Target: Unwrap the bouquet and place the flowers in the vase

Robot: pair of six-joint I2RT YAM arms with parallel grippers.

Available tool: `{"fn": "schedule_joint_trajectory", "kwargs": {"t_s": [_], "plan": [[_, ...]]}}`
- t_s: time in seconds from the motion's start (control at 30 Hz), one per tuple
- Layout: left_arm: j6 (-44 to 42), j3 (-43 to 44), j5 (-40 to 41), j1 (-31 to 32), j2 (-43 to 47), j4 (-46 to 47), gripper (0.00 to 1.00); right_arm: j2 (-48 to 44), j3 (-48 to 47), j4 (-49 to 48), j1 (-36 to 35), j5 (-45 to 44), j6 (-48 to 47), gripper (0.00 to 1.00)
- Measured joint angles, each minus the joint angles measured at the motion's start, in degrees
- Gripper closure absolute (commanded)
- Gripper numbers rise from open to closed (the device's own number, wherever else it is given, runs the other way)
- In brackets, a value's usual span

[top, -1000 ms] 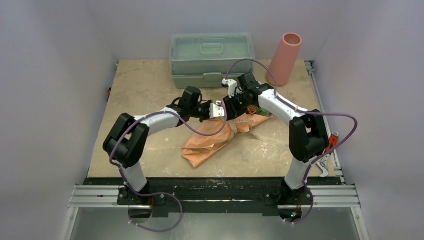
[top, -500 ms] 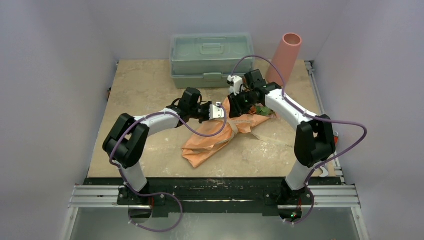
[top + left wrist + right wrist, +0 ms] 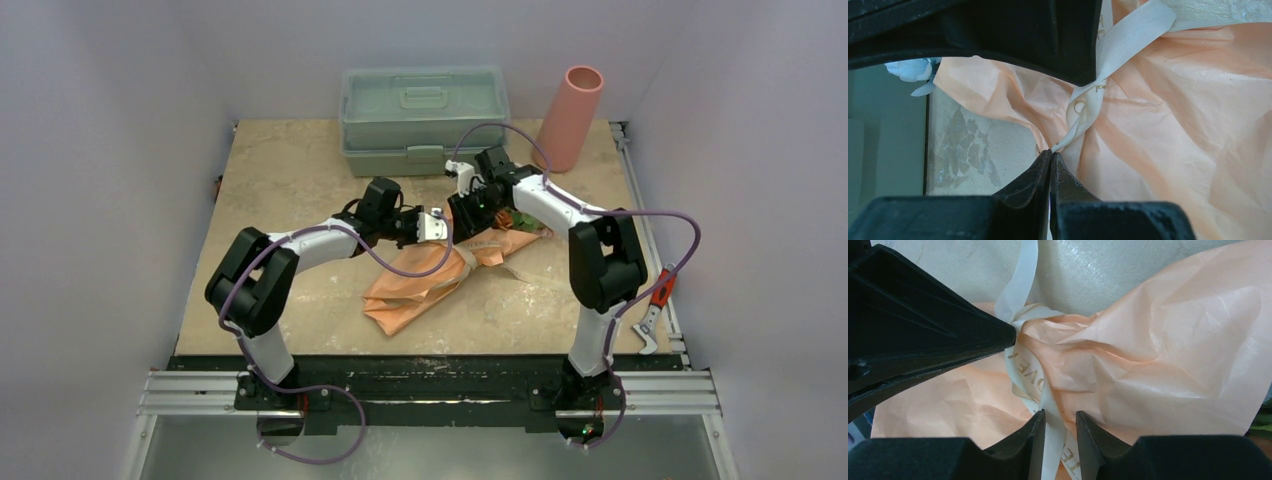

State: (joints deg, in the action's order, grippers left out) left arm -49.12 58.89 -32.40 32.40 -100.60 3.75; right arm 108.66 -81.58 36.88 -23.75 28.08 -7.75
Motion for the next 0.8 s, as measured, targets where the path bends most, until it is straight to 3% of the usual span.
{"fn": "schedule_joint_trajectory", "kwargs": {"t_s": [0.23,0.8], "plan": [[-0.02,-0.02,0.15,0.0,0.0,0.0,1.0,0.15,-1.05,0.33,0.02,1.99,0.17,0.58],[-0.17,-0.04,0.57,0.0,0.0,0.04,1.0,2.64,-3.06,1.64,-0.15,4.52,0.04,0.67]]}}
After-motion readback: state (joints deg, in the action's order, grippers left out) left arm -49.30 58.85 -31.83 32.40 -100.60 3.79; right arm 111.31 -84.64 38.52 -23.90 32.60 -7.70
